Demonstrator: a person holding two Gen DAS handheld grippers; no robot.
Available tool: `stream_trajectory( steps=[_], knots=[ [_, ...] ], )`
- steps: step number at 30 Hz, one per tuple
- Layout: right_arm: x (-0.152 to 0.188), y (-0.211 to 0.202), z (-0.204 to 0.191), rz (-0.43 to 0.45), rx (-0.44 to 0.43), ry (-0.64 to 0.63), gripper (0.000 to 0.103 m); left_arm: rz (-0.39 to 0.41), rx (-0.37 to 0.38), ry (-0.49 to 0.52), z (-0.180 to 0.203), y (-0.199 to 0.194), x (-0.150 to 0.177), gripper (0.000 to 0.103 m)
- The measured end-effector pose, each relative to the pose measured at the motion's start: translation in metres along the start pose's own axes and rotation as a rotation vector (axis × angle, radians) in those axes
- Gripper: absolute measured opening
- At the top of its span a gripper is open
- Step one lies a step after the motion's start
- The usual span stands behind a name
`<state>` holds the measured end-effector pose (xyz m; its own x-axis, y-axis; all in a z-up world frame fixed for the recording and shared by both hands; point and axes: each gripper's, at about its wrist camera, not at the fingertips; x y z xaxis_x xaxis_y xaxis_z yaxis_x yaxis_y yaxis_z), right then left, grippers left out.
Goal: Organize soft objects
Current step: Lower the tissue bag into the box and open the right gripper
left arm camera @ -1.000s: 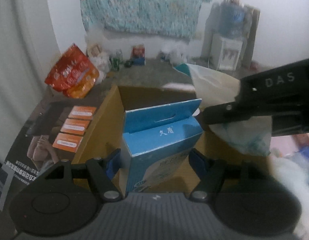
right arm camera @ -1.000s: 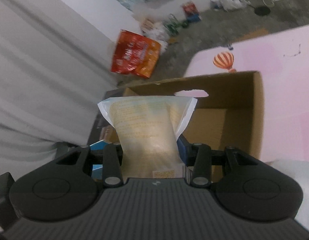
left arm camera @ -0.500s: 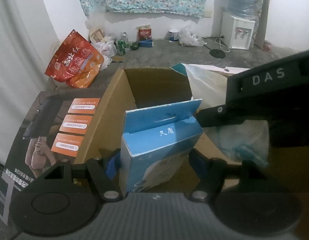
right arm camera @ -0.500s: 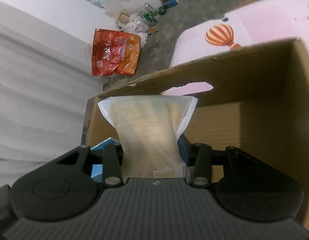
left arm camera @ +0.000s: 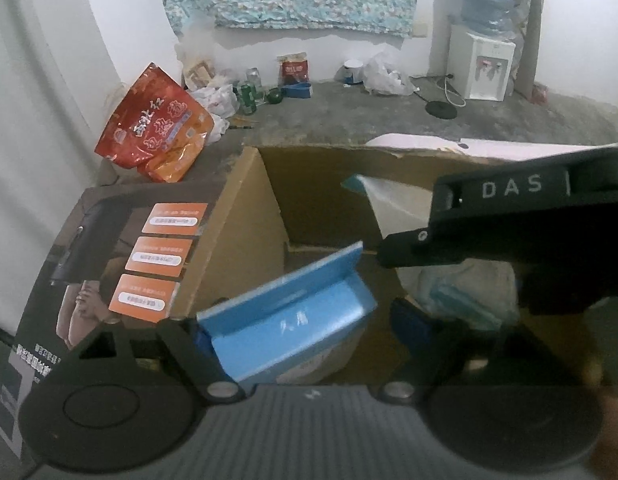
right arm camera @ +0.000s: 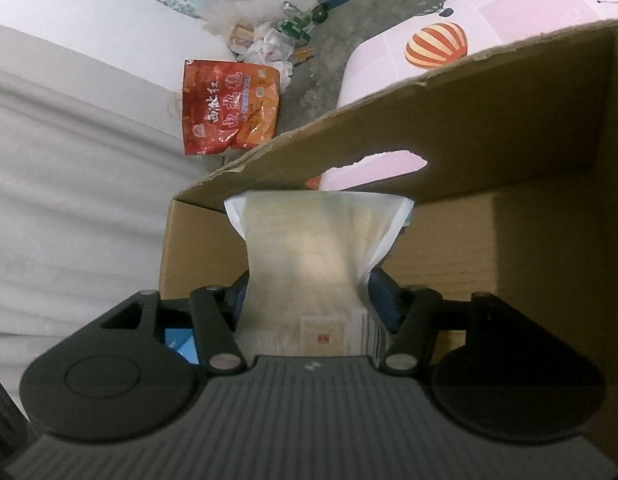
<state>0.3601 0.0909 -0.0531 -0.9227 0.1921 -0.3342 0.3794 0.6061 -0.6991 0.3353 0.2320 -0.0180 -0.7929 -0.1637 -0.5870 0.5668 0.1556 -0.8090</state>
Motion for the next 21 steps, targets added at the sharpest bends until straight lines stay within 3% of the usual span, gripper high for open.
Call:
stream_trajectory(
  steps=[8, 11, 16, 21],
  knots=[
    [0.0, -0.004, 0.007, 0.005, -0.016, 0.026, 0.063, 0.052, 0.02, -0.021, -0.009, -0.021, -0.003, 0.086],
    [-0.001, -0.003, 0.013, 0.008, -0.021, 0.044, 0.063, 0.075, -0.012, 0.021, -0.005, -0.024, -0.002, 0.077],
    [-0.003, -0.002, 0.016, 0.017, -0.055, 0.069, 0.073, 0.093, -0.02, 0.018, -0.005, -0.031, 0.0, 0.078],
    [-0.003, -0.003, 0.009, 0.02, -0.067, 0.048, 0.074, 0.1, -0.028, -0.008, -0.012, -0.042, 0.001, 0.08]
  ],
)
Point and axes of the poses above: each gripper's, at about its wrist camera, not at the fingertips, and y roughly the way its jaws point, z to its right, x to its underside, and after that the axes turned 10 degrees about -y, right-handed
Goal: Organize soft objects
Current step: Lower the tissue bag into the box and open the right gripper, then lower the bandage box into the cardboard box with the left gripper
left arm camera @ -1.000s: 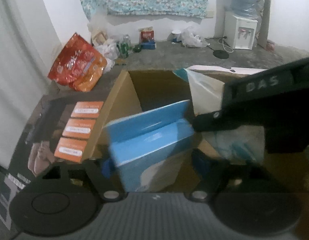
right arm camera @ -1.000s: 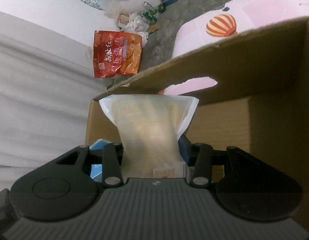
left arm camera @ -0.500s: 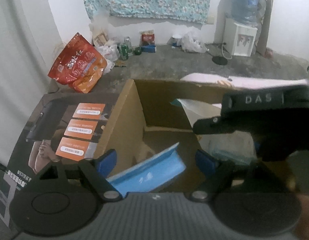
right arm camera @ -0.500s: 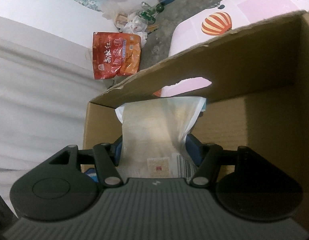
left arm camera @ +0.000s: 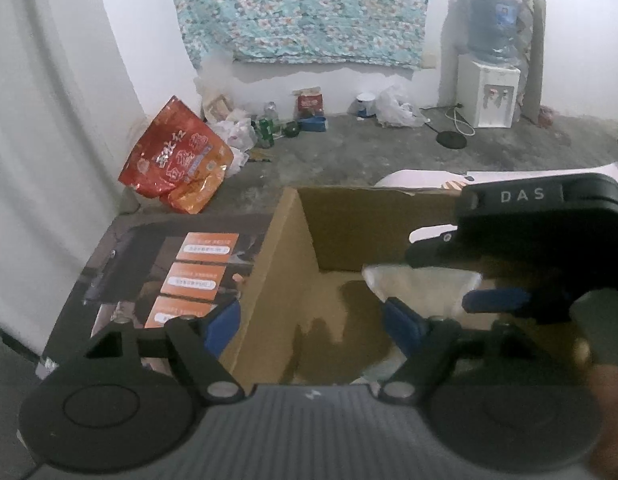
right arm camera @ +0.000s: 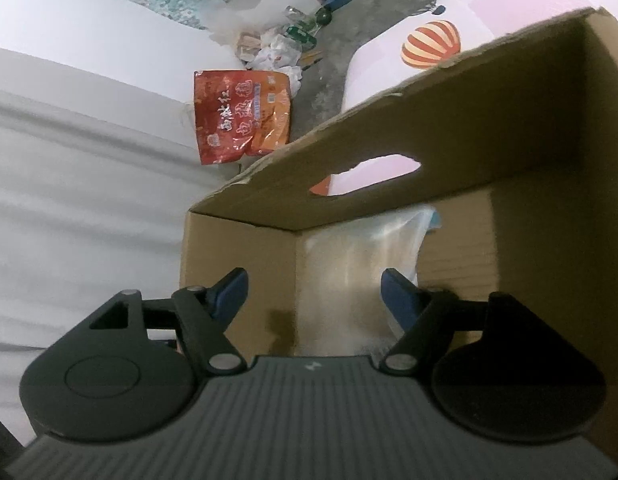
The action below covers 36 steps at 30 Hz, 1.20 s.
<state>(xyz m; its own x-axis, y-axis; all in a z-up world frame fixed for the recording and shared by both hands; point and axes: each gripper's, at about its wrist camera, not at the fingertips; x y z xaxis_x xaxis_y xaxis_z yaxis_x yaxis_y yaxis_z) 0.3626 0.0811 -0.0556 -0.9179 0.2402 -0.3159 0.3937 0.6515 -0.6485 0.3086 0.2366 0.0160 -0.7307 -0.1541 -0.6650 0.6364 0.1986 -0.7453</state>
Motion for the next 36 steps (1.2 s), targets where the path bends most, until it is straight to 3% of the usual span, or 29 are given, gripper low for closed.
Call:
stream_trajectory(
  steps=[5, 9, 14, 16, 19, 25, 29, 31, 36],
  knots=[
    [0.0, -0.005, -0.007, -0.003, 0.015, -0.047, 0.074, -0.056, 0.029, -0.015, -0.008, -0.012, 0.009, 0.08],
    [0.0, -0.007, -0.014, -0.008, 0.046, -0.105, 0.074, -0.181, 0.092, -0.014, -0.008, -0.014, 0.027, 0.081],
    [0.001, -0.001, -0.027, -0.037, 0.133, -0.218, 0.073, -0.321, 0.087, -0.017, -0.001, 0.001, 0.047, 0.082],
    [0.001, 0.0, -0.033, -0.037, 0.136, -0.246, 0.07, -0.332, 0.063, -0.004, 0.002, 0.007, 0.054, 0.082],
    [-0.001, -0.003, -0.043, -0.029, 0.069, -0.27, 0.052, -0.358, 0.058, -0.004, 0.004, 0.013, 0.059, 0.082],
    [-0.011, 0.01, -0.057, -0.079, -0.062, -0.27, 0.047, -0.427, 0.067, -0.048, 0.002, 0.025, 0.064, 0.082],
    [-0.01, 0.03, -0.052, -0.145, -0.014, -0.252, 0.043, -0.464, 0.061, -0.077, -0.001, 0.036, 0.065, 0.082],
    [-0.007, 0.036, -0.049, -0.178, 0.024, -0.253, 0.036, -0.477, 0.056, -0.089, -0.003, 0.041, 0.066, 0.082],
    [-0.004, 0.033, -0.046, -0.203, 0.096, -0.283, 0.035, -0.457, 0.073, -0.105, -0.009, 0.044, 0.063, 0.077]
  ],
)
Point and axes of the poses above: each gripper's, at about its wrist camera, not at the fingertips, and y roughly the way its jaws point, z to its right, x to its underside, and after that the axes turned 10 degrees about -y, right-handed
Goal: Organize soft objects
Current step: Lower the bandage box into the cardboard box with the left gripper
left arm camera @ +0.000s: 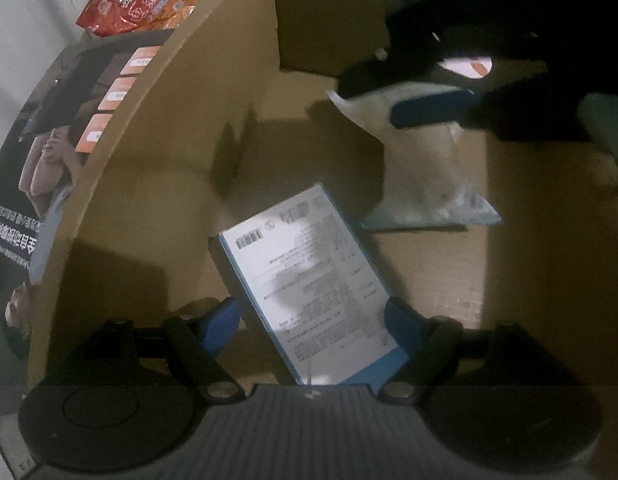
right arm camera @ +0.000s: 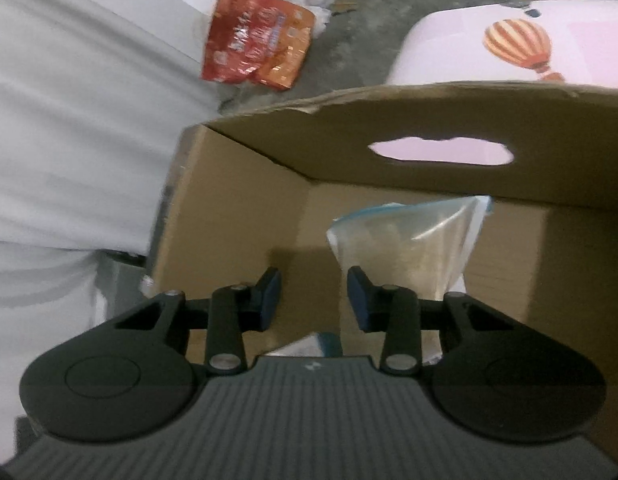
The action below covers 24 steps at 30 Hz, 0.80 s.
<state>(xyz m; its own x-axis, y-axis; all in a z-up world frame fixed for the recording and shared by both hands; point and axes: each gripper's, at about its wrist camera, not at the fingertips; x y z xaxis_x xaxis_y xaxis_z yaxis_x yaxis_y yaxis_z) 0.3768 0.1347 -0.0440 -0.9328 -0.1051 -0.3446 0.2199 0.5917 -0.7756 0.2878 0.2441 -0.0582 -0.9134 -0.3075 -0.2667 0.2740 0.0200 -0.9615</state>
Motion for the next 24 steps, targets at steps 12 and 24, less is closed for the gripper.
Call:
stream_trajectory(
  steps=[12, 24],
  knots=[
    [0.005, -0.011, 0.008, 0.01, 0.055, -0.013, 0.035, -0.003, 0.003, -0.011, -0.012, -0.007, -0.009, 0.061],
    [0.009, -0.017, 0.014, 0.026, 0.048, -0.012, 0.036, -0.081, 0.026, -0.075, 0.001, 0.01, -0.009, 0.082]
  ],
)
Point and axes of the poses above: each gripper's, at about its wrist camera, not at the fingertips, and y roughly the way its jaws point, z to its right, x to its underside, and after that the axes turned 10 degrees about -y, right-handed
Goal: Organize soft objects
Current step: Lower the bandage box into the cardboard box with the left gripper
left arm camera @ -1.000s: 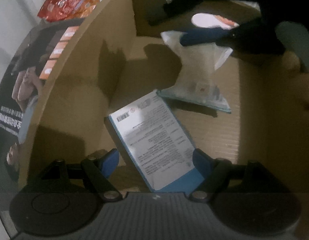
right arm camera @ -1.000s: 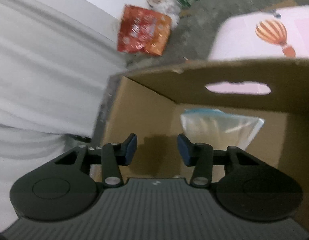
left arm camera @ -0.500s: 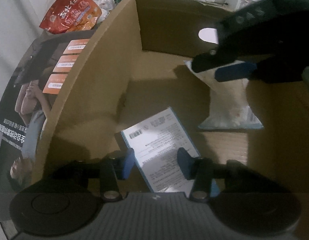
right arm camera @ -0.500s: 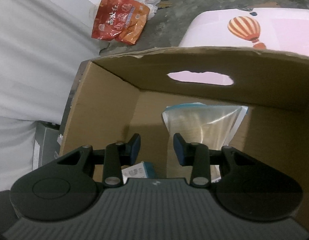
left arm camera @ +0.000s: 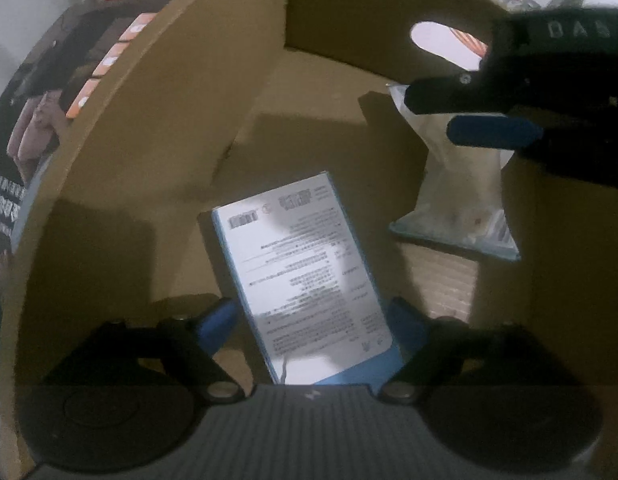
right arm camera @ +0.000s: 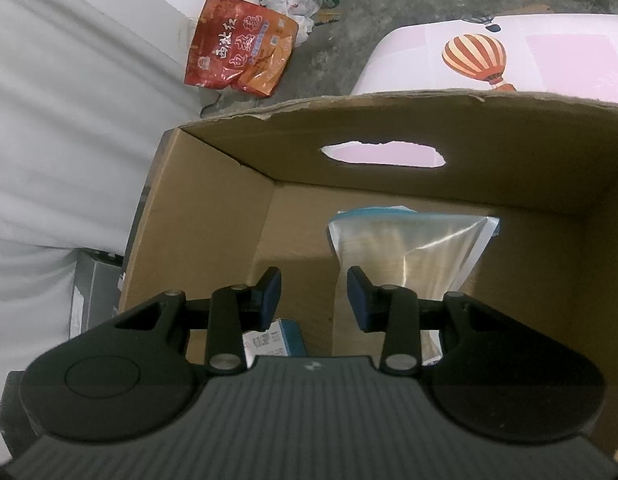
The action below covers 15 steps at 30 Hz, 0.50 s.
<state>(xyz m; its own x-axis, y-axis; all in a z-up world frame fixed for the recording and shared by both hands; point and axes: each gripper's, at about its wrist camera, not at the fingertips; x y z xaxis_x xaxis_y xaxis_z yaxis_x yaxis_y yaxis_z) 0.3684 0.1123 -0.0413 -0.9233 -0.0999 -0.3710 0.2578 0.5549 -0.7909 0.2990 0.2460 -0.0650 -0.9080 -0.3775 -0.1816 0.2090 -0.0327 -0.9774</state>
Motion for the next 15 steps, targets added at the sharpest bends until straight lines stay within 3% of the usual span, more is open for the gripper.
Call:
stream_trajectory(
  steps=[4, 6, 9, 11, 13, 15],
  knots=[
    [0.0, -0.001, 0.001, 0.003, -0.001, -0.002, 0.036, 0.088, -0.026, 0.084, 0.008, -0.007, 0.004, 0.073],
    [0.0, -0.001, 0.0, 0.007, 0.006, -0.01, 0.036, 0.147, -0.044, 0.107, 0.01, -0.016, 0.0, 0.045],
    [-0.001, -0.001, 0.0, 0.013, 0.015, -0.017, 0.036, 0.165, -0.049, 0.12, 0.009, -0.024, -0.011, 0.024],
    [-0.002, -0.001, 0.002, 0.015, 0.01, -0.008, 0.036, 0.158, -0.061, 0.111, 0.007, -0.022, -0.019, 0.024],
    [-0.002, -0.002, 0.004, 0.016, 0.004, -0.005, 0.036, 0.108, -0.035, 0.089, 0.003, -0.02, -0.024, 0.031],
    [-0.002, -0.002, 0.004, 0.016, 0.001, -0.008, 0.036, 0.081, -0.006, 0.072, -0.001, -0.02, -0.022, 0.057]
  ],
)
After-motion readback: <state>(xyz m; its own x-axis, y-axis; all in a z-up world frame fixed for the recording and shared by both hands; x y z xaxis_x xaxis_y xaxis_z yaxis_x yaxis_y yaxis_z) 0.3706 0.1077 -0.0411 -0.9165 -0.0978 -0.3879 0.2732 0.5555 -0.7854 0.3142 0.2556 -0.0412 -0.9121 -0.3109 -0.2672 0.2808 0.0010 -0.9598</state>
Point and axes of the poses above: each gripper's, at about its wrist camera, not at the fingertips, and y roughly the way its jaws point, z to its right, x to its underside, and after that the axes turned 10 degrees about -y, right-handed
